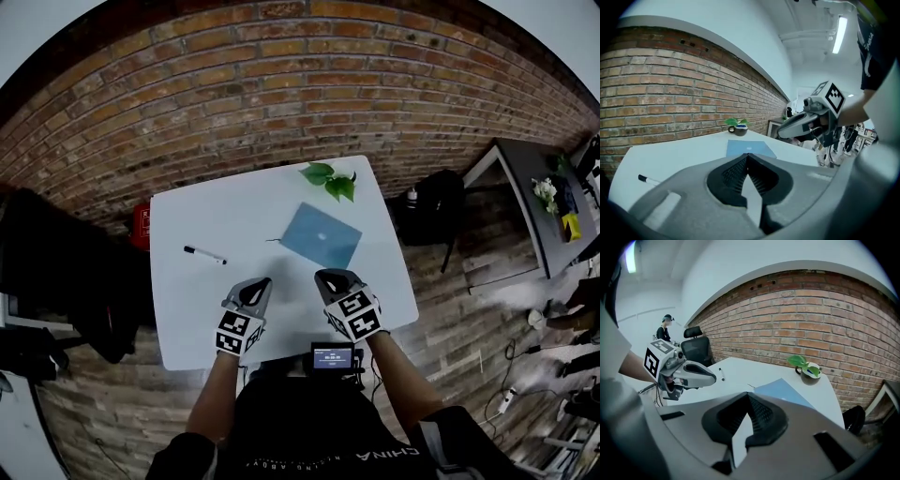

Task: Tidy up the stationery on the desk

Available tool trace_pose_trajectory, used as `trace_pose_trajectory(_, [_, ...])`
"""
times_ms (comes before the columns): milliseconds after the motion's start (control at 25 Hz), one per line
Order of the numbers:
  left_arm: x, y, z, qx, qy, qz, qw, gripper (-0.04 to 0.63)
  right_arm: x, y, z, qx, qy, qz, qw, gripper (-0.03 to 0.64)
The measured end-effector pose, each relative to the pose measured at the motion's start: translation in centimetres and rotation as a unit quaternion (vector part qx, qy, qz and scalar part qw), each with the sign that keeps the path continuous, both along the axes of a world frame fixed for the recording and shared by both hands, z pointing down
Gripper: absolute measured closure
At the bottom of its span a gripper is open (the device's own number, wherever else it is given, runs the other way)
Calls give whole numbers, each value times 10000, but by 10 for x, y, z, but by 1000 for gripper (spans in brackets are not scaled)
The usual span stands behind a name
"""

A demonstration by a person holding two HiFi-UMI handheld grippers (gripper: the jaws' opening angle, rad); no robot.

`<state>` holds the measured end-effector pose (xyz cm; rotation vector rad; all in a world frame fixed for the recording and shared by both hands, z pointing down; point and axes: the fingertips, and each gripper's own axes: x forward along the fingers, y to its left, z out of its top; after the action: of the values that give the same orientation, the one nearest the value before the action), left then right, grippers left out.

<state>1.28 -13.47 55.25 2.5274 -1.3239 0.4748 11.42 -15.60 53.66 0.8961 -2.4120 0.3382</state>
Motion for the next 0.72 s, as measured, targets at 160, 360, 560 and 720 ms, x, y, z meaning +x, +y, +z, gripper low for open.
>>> trace_pose_trajectory(160, [-10,5,1,-23,-19,-152,9999,588,-9,-1,5,-54,22,-115,9999,607])
trace_pose_trajectory(360, [-26,9,0,-22,-18,-257,9997,588,-28,3,6,-81,-75,-190,9998,607])
trace_pose_trajectory(560, [-26,8,-3,-2,117,-226,9997,588,-36,4,6,-79,-82,-124,9999,609])
trace_pose_trajectory(720, [-20,5,-2,10,185,-117,9998,588,-31,3,7,-38,42,-51,10000,609])
